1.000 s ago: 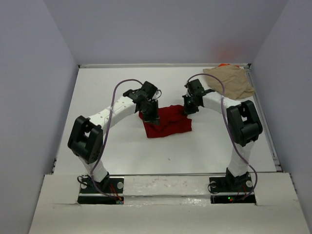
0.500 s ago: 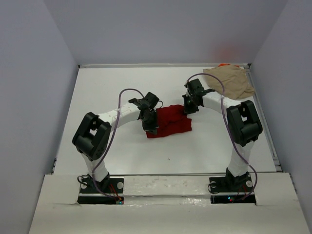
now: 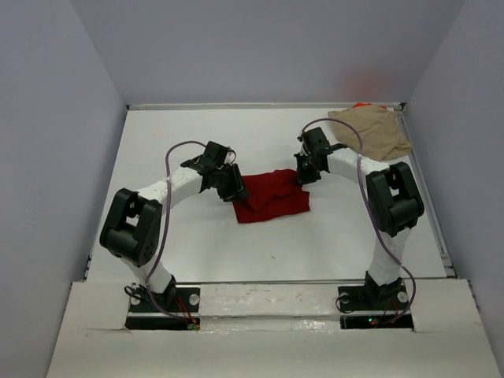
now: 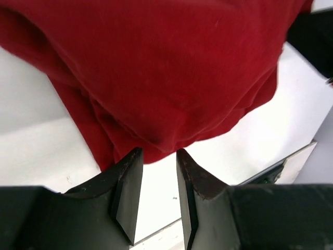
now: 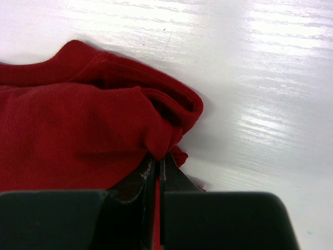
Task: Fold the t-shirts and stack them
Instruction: Fold the tshirt
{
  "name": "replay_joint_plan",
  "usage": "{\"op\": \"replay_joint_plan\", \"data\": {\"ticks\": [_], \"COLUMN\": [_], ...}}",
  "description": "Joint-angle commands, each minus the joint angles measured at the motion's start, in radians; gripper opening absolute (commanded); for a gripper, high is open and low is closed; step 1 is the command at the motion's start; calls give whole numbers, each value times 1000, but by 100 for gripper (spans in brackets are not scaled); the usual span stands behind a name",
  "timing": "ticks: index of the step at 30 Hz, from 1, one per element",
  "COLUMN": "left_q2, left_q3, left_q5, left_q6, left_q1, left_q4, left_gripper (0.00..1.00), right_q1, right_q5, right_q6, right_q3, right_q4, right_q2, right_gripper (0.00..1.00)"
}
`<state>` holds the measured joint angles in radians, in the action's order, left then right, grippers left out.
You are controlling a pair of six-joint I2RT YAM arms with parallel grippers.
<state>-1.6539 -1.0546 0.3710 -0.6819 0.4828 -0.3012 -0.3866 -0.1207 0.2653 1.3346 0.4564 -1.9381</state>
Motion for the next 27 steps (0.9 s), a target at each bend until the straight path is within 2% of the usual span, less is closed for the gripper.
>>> {"op": "replay_joint_plan", "data": {"ticks": [1, 7, 14, 27], "left_q2": [52, 5, 23, 19], "left_q3": [-18, -1, 22, -27], "left_q5": [48, 81, 97, 59], "left_q6": [12, 7, -4, 8], "left_q1": [-18, -18, -19, 16], "left_q4": [65, 100, 105, -30], "left_gripper": [42, 42, 42, 41], "right_q1": [-3, -3, -3, -3], "right_q5": [-5, -10, 0, -13], "right_q6": [-11, -11, -12, -6], "right_q3": [37, 54, 49, 69], "right_q4": [-24, -21, -15, -10], "right_q2": [31, 33, 28, 14], "right_gripper": [0, 0, 0, 0]}}
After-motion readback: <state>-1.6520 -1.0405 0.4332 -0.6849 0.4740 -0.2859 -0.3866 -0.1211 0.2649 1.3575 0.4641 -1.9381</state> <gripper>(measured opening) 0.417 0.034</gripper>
